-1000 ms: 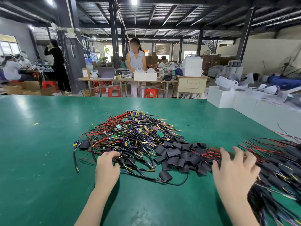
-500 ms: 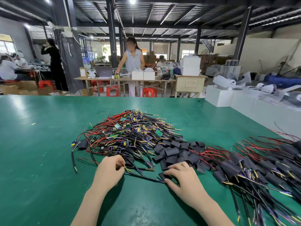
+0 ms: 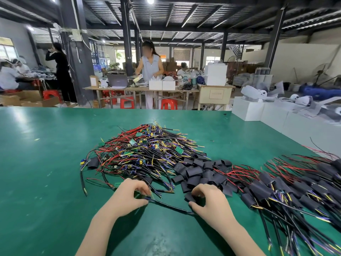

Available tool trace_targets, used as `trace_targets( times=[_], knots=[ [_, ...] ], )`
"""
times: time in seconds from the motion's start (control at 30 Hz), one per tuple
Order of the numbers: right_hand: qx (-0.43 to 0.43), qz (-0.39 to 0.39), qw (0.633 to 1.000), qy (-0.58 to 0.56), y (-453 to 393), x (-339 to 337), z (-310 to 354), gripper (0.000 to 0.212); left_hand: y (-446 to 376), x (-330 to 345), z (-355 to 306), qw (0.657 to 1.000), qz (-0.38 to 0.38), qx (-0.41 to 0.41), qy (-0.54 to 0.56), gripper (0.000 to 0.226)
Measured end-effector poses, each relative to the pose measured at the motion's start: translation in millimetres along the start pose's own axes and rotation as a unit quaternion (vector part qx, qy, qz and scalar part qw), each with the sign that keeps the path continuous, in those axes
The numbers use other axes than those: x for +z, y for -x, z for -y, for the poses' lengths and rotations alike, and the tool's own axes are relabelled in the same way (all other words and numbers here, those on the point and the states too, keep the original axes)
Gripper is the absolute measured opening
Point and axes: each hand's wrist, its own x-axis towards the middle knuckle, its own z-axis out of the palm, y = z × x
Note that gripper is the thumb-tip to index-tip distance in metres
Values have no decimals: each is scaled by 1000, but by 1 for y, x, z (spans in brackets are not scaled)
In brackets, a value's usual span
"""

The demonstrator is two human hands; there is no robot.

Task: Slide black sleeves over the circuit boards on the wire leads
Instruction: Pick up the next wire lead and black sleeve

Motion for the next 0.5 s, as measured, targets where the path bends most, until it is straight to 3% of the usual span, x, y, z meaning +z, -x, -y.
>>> trace_targets(
  times=[0.17, 0.27, 0.37, 0.5],
  knots=[
    [21, 1, 1000, -21, -1, -3, -3, 20, -2, 1, -2, 1000, -7, 7, -21, 9],
    [18, 3, 1000, -26, 0, -6, -2, 21, -2, 0, -4, 999, -34, 12, -34, 24],
    [5, 23, 999, -29, -1, -9, -3, 21, -2, -2, -3, 990, -138, 5, 18, 43],
    [-14, 25, 999, -24, -3, -14, -3, 26, -3, -8, 1, 937, -278, -60, 203, 19]
  ],
)
